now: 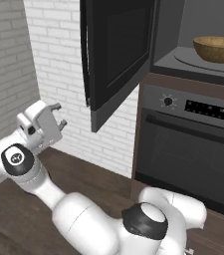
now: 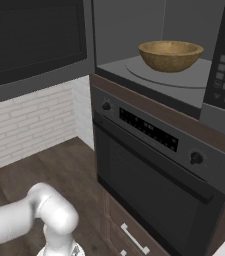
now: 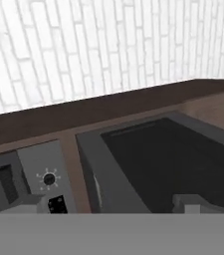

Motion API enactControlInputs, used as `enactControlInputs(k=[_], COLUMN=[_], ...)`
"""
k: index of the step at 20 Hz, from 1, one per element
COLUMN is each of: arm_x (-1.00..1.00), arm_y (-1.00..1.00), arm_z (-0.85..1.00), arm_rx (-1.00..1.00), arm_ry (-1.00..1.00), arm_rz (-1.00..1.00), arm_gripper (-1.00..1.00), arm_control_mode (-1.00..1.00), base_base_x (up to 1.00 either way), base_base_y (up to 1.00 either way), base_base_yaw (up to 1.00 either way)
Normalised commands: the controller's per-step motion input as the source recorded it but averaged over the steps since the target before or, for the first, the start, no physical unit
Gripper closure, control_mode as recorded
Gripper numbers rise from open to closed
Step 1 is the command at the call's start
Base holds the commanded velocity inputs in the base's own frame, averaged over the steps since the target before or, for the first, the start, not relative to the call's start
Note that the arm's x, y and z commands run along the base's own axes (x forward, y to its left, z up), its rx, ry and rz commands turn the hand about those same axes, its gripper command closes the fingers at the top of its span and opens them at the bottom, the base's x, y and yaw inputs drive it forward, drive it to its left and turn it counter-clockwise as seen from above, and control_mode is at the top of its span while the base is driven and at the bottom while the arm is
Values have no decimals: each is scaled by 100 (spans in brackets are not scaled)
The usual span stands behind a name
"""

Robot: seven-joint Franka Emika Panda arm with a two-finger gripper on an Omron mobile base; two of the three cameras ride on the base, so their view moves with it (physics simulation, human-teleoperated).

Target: Pick the corn from the sink and place it in the bowl. Then pick the bowl and place it in the microwave. Then close the microwave door and press the start button.

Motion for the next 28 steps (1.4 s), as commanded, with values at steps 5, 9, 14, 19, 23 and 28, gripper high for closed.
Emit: enactControlInputs(k=[5, 9, 14, 19, 23, 28], arm_x=[-4, -1, -10, -28, -49, -69], arm_y=[-49, -77, -76, -75, -75, -77], arm_z=[18, 22, 19, 19, 36, 40], arm_rx=[4, 10, 9, 8, 3, 2], arm_ry=[-12, -9, -12, -10, -6, -1], arm_rz=[-16, -9, -6, -1, 0, 0], arm_gripper=[-100, -100, -100, -100, -100, -100], arm_control_mode=[-100, -100, -100, -100, -100, -100], base_base_x=[0, 0, 0, 0, 0, 0], base_base_y=[0, 0, 0, 0, 0, 0], base_base_yaw=[0, 0, 0, 0, 0, 0])
